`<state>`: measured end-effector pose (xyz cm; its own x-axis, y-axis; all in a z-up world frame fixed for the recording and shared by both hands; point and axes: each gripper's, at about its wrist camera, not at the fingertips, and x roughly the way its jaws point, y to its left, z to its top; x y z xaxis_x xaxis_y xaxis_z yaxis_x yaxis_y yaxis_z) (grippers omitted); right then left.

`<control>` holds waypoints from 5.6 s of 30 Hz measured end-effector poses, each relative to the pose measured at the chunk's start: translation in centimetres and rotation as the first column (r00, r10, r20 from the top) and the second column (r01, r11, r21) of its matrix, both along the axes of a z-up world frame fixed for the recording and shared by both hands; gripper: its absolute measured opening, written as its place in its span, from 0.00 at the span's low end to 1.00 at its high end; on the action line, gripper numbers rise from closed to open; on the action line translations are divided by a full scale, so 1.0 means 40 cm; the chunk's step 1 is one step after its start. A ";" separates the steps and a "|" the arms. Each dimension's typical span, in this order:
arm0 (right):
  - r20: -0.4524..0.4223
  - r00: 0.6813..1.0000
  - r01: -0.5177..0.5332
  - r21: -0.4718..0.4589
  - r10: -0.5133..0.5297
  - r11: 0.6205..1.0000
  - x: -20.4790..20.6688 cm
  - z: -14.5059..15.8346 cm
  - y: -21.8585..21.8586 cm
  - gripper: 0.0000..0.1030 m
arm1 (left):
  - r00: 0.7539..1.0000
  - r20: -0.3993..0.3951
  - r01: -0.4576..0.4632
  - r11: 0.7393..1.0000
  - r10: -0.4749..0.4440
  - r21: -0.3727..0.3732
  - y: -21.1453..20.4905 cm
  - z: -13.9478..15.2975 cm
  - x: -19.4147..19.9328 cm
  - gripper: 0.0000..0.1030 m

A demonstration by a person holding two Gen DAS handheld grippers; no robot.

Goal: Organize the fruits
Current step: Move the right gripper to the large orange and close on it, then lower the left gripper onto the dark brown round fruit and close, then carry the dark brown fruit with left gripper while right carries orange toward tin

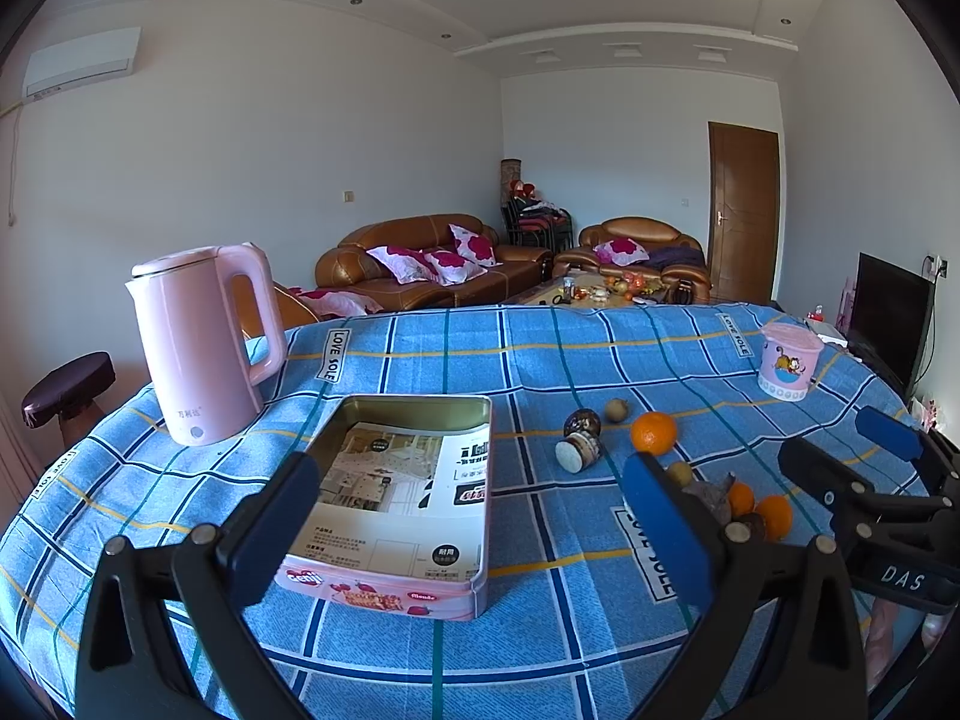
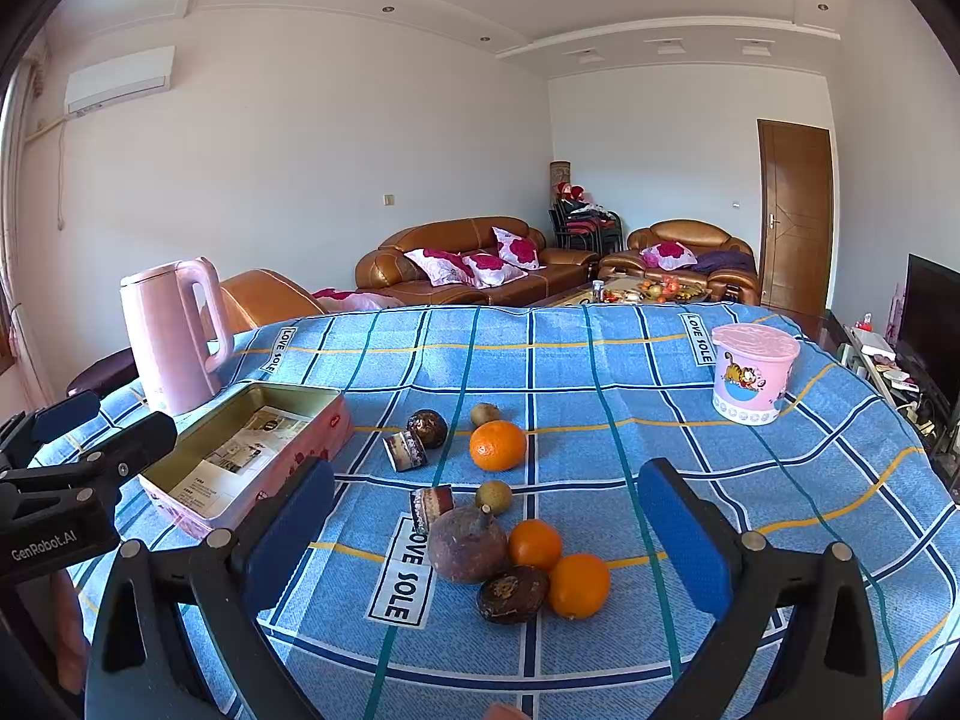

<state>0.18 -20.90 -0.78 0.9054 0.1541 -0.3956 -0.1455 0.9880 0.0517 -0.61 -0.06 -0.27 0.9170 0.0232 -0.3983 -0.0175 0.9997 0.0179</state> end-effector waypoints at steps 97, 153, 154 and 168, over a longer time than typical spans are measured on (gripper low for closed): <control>-0.255 0.966 0.061 0.108 -0.032 0.992 0.104 -0.193 -0.238 0.35 | 0.834 -0.386 0.391 0.916 -0.395 -0.092 -0.388 -0.228 0.174 0.33; -0.093 0.996 -0.005 0.058 0.010 0.998 0.048 -0.172 -0.211 0.35 | 0.905 -0.196 0.365 0.926 -0.377 -0.096 -0.346 -0.178 0.137 0.32; -0.087 0.996 -0.006 0.055 0.011 0.998 0.047 -0.171 -0.210 0.35 | 0.908 -0.188 0.364 0.927 -0.375 -0.092 -0.346 -0.177 0.134 0.32; -0.028 0.999 -0.028 0.044 0.029 0.999 0.027 -0.167 -0.206 0.35 | 0.924 -0.119 0.360 0.931 -0.364 -0.059 -0.348 -0.164 0.110 0.32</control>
